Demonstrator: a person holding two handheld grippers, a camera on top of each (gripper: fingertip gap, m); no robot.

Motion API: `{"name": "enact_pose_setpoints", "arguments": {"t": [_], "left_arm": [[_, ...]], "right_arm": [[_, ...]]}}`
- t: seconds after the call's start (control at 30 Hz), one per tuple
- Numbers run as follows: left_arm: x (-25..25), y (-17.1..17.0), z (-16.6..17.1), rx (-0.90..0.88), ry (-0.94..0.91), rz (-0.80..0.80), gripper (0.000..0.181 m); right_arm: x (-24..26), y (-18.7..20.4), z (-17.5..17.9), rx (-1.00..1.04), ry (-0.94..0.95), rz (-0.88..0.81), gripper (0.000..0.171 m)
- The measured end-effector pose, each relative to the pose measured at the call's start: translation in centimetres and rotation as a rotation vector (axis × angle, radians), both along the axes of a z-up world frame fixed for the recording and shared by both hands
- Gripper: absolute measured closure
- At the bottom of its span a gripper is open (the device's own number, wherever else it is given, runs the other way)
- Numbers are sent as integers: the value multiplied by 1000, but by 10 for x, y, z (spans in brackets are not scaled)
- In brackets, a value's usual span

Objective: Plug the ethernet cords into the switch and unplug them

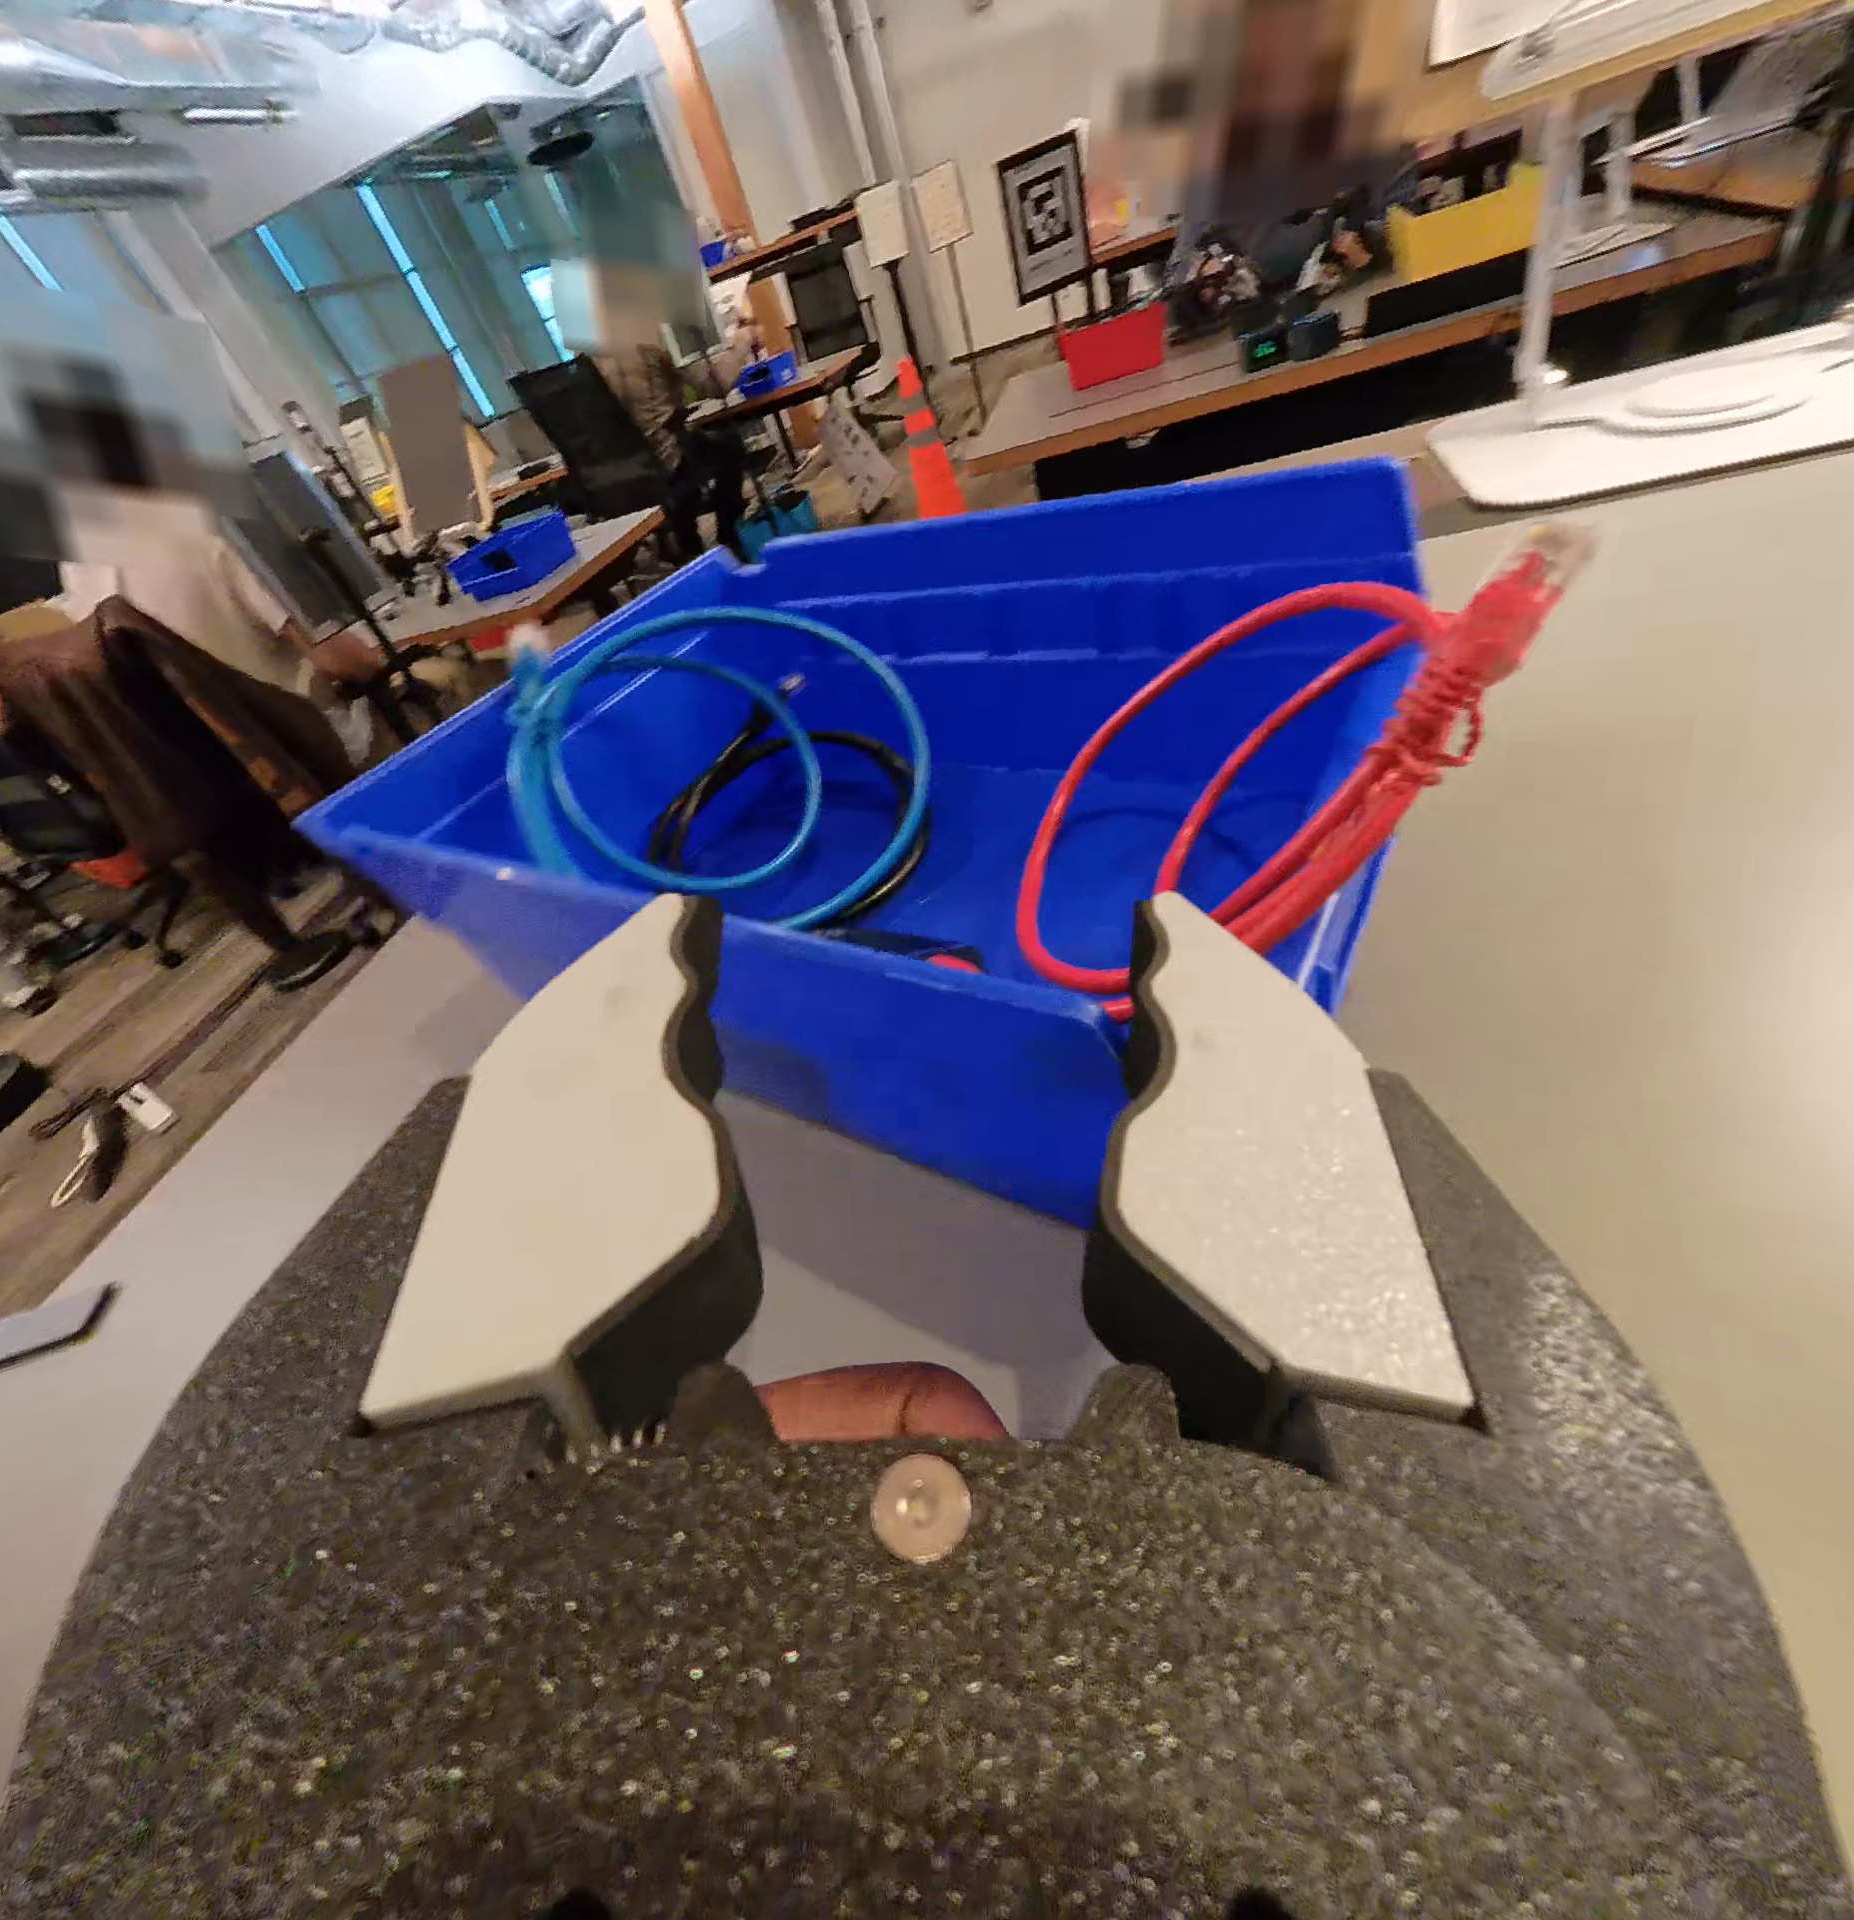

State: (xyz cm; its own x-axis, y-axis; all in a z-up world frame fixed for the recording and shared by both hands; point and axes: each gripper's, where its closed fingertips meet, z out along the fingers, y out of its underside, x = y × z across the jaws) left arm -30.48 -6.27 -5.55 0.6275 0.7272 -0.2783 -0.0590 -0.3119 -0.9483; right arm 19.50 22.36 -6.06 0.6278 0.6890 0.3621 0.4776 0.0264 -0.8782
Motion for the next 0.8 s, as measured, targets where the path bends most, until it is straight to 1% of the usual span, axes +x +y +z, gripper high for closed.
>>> {"name": "enact_pose_setpoints", "arguments": {"t": [0.07,0.17,0.23,0.27,0.37,0.43,0.47,0.53,0.6,0.63,0.7,0.73,0.8], "left_arm": [[-17,-24,-2,10,-21,44,111],[-44,-60,-5,0,-49,92,134],[-63,-85,-7,-15,-57,133,149],[-73,-97,-7,-25,-64,159,153],[-98,-130,-4,-12,-86,241,148],[-94,-139,11,38,-65,224,143],[-84,-138,21,72,-37,190,142],[-49,-121,45,144,34,56,142],[-4,-89,60,202,80,-131,145],[17,-71,61,221,73,-218,146],[47,-33,52,227,-2,-342,145],[54,-14,43,210,-44,-370,144],[56,17,21,131,-112,-352,139]], "right_arm": [[19,13,-1,9,-27,-49,95],[49,37,-3,16,-53,-115,104],[68,55,-5,17,-59,-164,115],[78,65,-6,16,-56,-195,117],[98,84,-9,-9,-33,-248,117],[105,86,-2,-7,5,-258,117],[106,83,4,8,19,-255,118],[100,75,21,52,35,-236,119],[79,59,37,91,58,-164,119],[64,48,41,98,70,-110,119],[30,24,39,77,84,11,117],[14,13,34,57,88,63,115],[-14,-2,22,10,102,137,110]]}}
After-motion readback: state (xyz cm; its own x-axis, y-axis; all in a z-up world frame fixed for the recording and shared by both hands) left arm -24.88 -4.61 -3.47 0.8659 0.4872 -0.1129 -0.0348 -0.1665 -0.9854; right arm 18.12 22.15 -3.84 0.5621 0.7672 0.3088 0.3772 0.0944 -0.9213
